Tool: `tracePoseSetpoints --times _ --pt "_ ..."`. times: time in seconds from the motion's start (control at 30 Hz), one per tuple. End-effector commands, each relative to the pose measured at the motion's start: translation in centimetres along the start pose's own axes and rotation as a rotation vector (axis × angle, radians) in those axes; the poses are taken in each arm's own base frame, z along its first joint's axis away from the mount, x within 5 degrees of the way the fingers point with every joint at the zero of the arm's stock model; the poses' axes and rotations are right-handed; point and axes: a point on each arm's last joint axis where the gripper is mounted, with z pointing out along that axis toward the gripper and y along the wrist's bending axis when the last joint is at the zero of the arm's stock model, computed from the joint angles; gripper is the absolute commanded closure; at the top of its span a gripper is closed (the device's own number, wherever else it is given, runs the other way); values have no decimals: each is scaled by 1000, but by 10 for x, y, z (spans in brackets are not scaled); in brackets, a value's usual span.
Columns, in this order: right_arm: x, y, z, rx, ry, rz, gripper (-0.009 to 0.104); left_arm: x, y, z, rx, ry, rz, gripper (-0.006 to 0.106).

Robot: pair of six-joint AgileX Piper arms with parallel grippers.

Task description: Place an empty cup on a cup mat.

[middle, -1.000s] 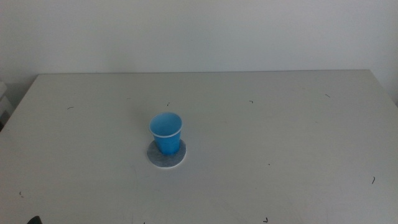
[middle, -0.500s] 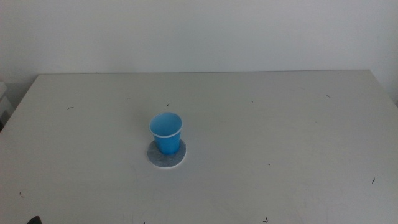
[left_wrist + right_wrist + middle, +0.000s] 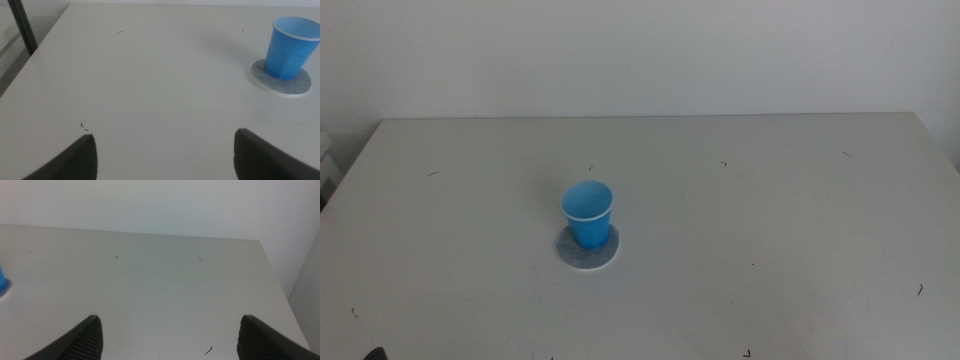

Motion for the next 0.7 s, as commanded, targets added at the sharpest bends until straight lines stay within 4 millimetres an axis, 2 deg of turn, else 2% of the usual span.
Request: tracePoseSetpoints --times 0.0,0.13,0.67 --pt "-3 0 -6 5 -105 -19 8 -8 -1 -2 10 -84 -8 -5" --pt "12 -1 -11 11 -156 -29 8 -8 -1 -2 10 -84 -8 -5" --pt "37 -4 5 40 -85 -101 8 -8 -1 -2 9 -81 -8 -5"
